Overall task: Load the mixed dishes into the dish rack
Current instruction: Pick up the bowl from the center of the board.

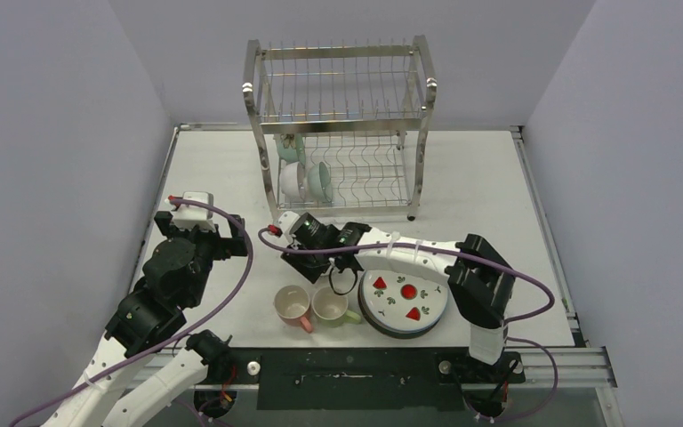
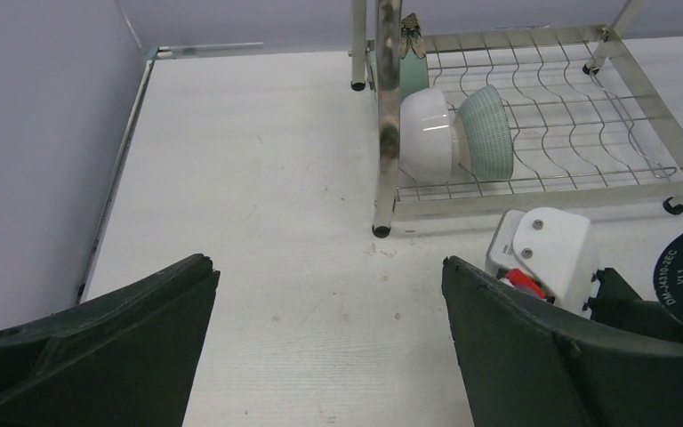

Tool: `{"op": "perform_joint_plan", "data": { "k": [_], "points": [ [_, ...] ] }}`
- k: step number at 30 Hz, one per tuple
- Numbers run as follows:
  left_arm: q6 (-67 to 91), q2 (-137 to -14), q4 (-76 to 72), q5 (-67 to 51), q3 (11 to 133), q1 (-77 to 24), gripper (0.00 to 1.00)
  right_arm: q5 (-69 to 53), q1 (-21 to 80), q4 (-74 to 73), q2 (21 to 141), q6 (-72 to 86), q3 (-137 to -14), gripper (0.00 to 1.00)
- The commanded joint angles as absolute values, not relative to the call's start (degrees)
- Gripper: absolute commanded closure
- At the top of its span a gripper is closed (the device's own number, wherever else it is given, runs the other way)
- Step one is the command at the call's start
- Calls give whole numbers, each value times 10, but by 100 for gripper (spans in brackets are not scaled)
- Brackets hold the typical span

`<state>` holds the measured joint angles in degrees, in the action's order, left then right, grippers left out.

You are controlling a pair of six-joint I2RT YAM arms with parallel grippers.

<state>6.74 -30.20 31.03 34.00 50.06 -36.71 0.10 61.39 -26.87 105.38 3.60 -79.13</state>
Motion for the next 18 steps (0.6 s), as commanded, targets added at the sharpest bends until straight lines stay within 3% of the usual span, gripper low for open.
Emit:
{"op": "perform_joint_plan", "data": {
  "k": [1,14,18],
  "points": [
    [62,-303,288,335,507,-370,3,18,633,-321,1069,8,-836,47],
    [63,-306,287,330,507,-369,3,13,651,-385,1129,-25,-891,51],
    [63,-307,287,330,506,-369,3,11,651,-389,1140,-27,-901,63]
  ]
}}
